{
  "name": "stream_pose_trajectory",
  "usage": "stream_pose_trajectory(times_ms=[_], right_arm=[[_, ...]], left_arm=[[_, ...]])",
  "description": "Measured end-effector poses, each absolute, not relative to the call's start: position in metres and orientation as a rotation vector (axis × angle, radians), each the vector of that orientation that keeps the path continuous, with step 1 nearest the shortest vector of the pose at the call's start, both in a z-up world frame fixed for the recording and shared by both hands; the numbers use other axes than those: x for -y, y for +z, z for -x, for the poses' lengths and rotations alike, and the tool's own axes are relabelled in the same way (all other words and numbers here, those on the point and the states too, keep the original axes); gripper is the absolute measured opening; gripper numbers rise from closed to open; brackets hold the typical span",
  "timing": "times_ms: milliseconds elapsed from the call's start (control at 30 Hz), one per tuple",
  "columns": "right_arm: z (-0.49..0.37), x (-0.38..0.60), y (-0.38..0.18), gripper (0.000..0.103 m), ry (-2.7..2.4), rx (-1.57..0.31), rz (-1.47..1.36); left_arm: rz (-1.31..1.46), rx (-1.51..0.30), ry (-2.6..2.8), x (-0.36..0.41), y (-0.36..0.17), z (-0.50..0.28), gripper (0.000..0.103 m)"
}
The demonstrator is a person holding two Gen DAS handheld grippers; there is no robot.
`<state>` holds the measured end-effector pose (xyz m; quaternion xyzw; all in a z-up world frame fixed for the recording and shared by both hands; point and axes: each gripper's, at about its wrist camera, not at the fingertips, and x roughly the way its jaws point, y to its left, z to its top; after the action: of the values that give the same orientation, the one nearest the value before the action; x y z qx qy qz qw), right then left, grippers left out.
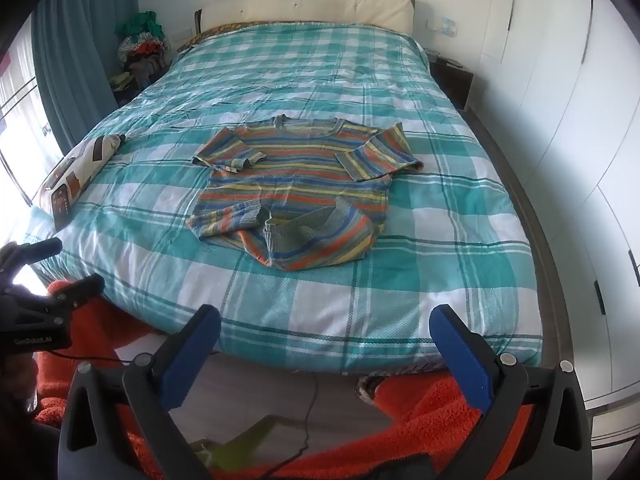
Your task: Fold small clothes
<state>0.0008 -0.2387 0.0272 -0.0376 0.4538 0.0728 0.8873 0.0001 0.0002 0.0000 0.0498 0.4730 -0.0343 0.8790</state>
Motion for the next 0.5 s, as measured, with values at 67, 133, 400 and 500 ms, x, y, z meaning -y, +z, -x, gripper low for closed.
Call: stream_pose_trajectory(times_ms=[67, 133, 400, 500], right_arm=[[-0.0005, 0.2374, 0.0269, 0.103, 0.151, -0.946, 0.077], [-0.0015, 0.2383, 0.0258, 0.103, 0.157, -0.947, 0.066], [-0.0023, 0.2381, 0.0252, 0.103, 0.154, -0.95, 0.069], [-0.003, 0.2387, 0.0252, 0.103, 0.155, -0.953, 0.068]], left_arm=[[-0.112, -0.983, -0.066, 0.0001, 0.0, 0.0001, 0.102], [-0.107, -0.983, -0.067, -0.0006, -0.0002, 0.0, 0.102], [-0.115, -0.984, -0.063, 0.0031, -0.0045, 0.0029, 0.102], [-0.116, -0.983, -0.065, 0.0036, -0.0062, 0.0061, 0.102]])
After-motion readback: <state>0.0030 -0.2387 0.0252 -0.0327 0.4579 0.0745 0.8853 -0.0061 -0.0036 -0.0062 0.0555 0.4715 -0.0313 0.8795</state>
